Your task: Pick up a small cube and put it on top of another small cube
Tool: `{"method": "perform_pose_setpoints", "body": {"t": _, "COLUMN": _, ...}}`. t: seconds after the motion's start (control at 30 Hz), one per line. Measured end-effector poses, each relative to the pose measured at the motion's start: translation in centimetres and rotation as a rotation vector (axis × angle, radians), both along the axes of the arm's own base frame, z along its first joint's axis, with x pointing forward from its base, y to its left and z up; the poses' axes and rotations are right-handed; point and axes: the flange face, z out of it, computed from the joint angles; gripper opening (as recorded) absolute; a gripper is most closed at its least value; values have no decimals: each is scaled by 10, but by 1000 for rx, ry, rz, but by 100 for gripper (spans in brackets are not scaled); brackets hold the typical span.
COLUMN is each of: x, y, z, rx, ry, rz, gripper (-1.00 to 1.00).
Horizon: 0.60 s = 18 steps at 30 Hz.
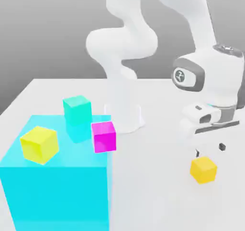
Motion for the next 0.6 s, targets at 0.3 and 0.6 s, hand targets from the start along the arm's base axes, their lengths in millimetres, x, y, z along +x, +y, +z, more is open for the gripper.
{"method": "perform_pose_setpoints", "body": {"t": 0.3, "x": -3, "y": -1, "z": -47, "rx": -4, "ry": 4, "rz": 2, "gripper": -100}}
{"method": "perform_pose_setpoints", "body": {"t": 0.6, "x": -1, "y": 0, "z": -10, "rx": 1, "ry": 2, "rz": -1, "gripper": -100}}
